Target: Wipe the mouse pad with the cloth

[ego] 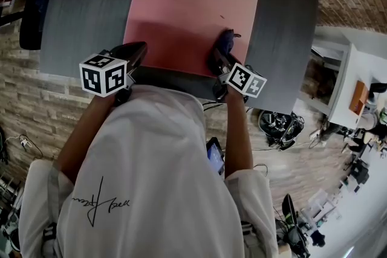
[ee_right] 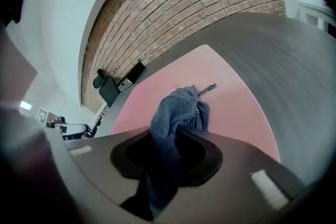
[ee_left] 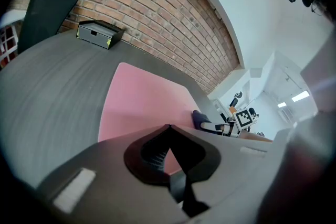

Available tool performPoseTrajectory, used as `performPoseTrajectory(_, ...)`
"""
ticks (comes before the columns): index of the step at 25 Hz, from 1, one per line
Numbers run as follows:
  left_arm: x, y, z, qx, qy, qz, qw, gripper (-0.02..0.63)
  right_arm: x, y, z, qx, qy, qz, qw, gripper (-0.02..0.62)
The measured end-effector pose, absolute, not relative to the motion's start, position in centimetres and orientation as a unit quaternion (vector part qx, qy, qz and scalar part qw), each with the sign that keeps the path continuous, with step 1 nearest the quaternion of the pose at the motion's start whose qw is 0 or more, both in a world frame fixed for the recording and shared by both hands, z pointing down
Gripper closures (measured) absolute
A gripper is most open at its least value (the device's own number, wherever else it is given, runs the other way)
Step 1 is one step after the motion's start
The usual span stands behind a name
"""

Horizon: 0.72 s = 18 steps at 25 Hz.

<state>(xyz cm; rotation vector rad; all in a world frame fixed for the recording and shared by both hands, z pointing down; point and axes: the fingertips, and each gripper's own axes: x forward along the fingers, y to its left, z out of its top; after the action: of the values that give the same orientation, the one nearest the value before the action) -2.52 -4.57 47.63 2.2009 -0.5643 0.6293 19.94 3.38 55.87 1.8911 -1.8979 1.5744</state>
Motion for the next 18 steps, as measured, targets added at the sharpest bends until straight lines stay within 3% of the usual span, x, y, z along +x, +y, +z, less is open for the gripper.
performPoseTrajectory(18,-2.7,-4.7,47.2,0.869,-0.225,0.239,0.370,0.594,17.5,4.8,55.0,0.598,-0.623,0.504,0.039,0.502)
